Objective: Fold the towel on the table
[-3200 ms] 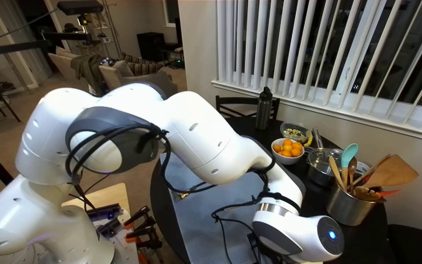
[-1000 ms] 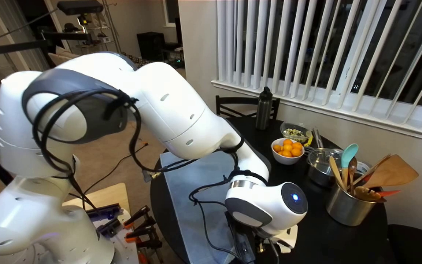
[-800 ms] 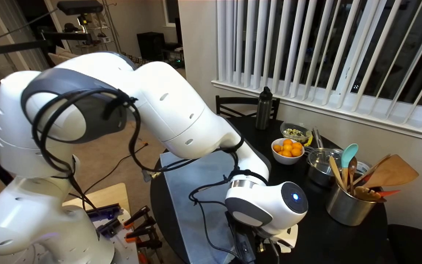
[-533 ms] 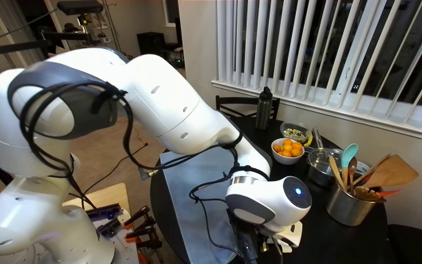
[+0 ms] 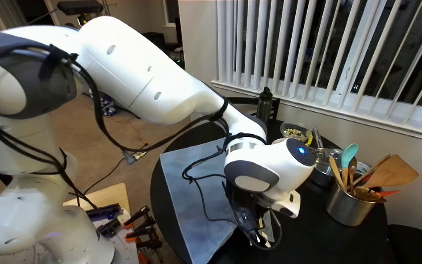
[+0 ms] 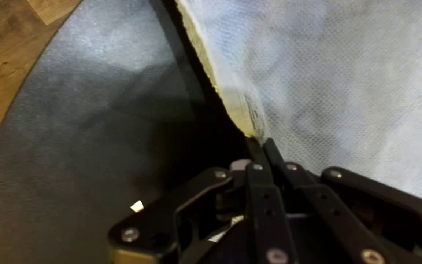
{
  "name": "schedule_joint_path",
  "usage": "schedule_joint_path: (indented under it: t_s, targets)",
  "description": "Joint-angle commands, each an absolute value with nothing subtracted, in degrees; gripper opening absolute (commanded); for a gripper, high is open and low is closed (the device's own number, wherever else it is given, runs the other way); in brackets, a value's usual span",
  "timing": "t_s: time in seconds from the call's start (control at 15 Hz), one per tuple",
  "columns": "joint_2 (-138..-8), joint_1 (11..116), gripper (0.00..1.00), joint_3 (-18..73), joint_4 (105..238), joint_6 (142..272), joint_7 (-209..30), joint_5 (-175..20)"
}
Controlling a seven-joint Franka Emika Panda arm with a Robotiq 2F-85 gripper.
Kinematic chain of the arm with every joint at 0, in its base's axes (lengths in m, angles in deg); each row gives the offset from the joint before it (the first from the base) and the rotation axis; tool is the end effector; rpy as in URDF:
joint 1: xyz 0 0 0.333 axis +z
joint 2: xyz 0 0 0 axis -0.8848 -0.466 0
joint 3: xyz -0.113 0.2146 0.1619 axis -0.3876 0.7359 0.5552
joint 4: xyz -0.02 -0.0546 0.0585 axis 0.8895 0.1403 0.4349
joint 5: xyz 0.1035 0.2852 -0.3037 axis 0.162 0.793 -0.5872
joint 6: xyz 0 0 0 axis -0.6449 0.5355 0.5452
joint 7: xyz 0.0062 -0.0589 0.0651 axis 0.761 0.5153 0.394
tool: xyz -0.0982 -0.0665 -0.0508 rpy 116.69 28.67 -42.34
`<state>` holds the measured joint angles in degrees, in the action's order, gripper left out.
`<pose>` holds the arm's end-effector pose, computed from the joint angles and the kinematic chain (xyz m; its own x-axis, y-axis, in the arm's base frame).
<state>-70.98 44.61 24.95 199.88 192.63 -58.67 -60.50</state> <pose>0.5152 -0.2150 0.2035 0.9789 -0.0913 -0.1829 -0.1366 -0.9579 -0.2525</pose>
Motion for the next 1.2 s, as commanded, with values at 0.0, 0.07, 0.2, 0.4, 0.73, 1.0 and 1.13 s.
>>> schedule_joint_path:
  t_s: [0.0, 0.07, 0.2, 0.4, 0.73, 1.0, 1.13]
  targets:
    - [-69.47, 48.25, 0.02, 27.06, 199.68, 186.56, -60.19, -59.87]
    - [-69.76, 49.31, 0.02, 27.82, 199.03, 184.65, -59.90, -59.75]
    - [-70.22, 51.37, 0.02, 29.45, 197.98, 181.01, -58.89, -59.48]
    - [-71.30, 54.47, 0.02, 31.44, 195.86, 177.01, -59.49, -60.08]
    - [-75.69, 58.26, 0.02, 33.48, 189.87, 173.23, -61.46, -60.93]
    - [-80.10, 59.27, 0.02, 34.30, 184.68, 171.84, -62.18, -61.25]
    - [-78.63, 59.00, 0.03, 34.47, 187.15, 174.28, -60.89, -60.47]
